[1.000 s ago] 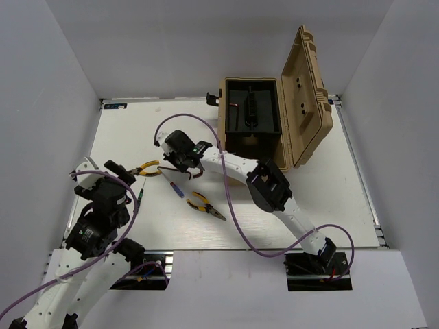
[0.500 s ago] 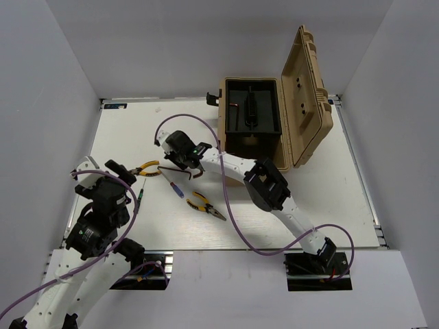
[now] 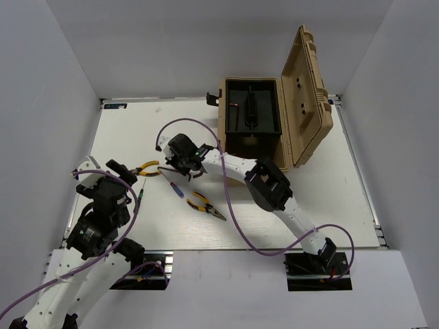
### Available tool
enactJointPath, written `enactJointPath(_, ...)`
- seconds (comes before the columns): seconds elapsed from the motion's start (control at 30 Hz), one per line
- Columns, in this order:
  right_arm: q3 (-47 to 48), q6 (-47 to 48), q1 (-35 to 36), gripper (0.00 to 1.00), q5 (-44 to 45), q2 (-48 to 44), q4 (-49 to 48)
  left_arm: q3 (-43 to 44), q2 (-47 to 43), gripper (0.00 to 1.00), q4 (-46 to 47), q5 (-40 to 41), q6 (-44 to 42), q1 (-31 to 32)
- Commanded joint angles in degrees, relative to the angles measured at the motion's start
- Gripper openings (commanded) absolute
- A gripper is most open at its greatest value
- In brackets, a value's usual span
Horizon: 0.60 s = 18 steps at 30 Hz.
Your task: Sort the tools into containers
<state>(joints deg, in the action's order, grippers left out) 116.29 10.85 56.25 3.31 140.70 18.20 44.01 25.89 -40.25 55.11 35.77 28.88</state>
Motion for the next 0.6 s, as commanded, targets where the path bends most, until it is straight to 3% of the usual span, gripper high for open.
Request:
enactJointPath(0.0,-4.13,-1.53,0.27,0.00,-5.59,-2.97,4.57,-0.33,0.21,0.85,0.44,-0.09,-0.61,-0.06)
enactJointPath(0.4,-9.68,-3.55,1.06,0.00,-8.41,-9.48,7.03,-0.33,-0.31,0.85,0.96,-0.62,-1.14,-0.06)
enactJointPath(0.5,-7.66,-3.82,1.58,0.00,-3.68,-9.92,7.12,-0.33,-0.31,0.85,0.96,-0.62,-1.14,-0.06)
enactJointPath(0.57,-5.04,-3.82,1.67,0.05,-0.68,-9.84,7.73,-0.33,-0.31,0.85,0.96,-0.62,-1.14,-0.06)
